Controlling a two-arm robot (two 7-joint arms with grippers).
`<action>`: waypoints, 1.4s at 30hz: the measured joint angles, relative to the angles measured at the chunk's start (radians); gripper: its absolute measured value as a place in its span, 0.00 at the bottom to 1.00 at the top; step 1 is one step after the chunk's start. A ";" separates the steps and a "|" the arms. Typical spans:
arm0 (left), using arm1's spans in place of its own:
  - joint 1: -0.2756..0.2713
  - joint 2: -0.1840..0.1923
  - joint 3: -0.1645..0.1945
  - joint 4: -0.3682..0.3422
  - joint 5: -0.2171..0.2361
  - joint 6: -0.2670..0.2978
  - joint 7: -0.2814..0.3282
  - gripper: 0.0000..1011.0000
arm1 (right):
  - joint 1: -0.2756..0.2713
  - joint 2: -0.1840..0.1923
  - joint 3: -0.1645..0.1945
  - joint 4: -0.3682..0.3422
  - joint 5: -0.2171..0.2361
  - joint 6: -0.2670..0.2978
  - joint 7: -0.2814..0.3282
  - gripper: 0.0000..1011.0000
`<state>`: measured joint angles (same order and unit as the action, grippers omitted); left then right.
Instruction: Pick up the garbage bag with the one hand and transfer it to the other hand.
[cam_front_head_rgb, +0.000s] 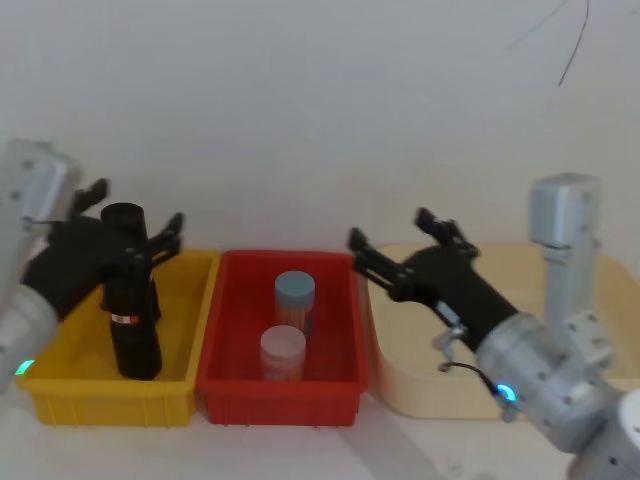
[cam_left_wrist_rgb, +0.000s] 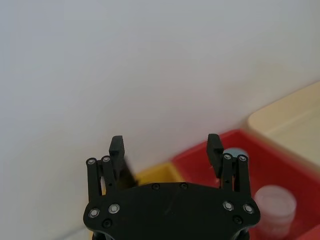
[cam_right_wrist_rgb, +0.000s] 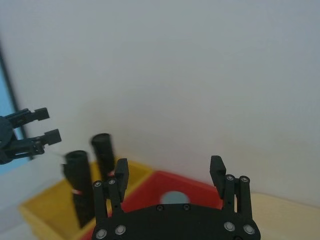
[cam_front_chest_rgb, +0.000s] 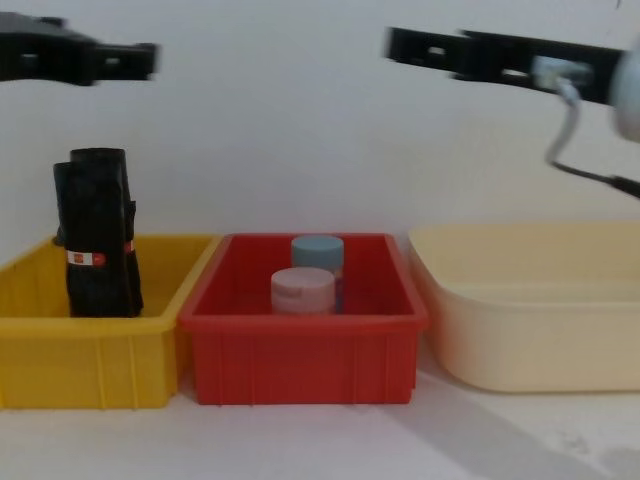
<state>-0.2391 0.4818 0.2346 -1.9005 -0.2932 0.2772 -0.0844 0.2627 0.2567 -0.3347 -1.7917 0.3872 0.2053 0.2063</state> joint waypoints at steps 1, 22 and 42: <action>0.027 0.015 -0.033 -0.018 -0.011 0.007 -0.004 0.99 | 0.020 -0.014 -0.021 0.012 -0.002 0.008 0.004 0.99; 0.210 0.072 -0.309 0.005 -0.187 -0.013 -0.120 0.99 | 0.180 -0.106 -0.199 0.153 -0.078 0.116 0.041 0.99; 0.131 0.076 -0.236 0.163 -0.276 -0.065 -0.286 0.99 | 0.207 -0.086 -0.214 0.207 -0.106 0.177 0.074 0.99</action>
<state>-0.1077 0.5573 -0.0018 -1.7375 -0.5692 0.2123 -0.3704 0.4700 0.1707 -0.5487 -1.5846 0.2809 0.3819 0.2799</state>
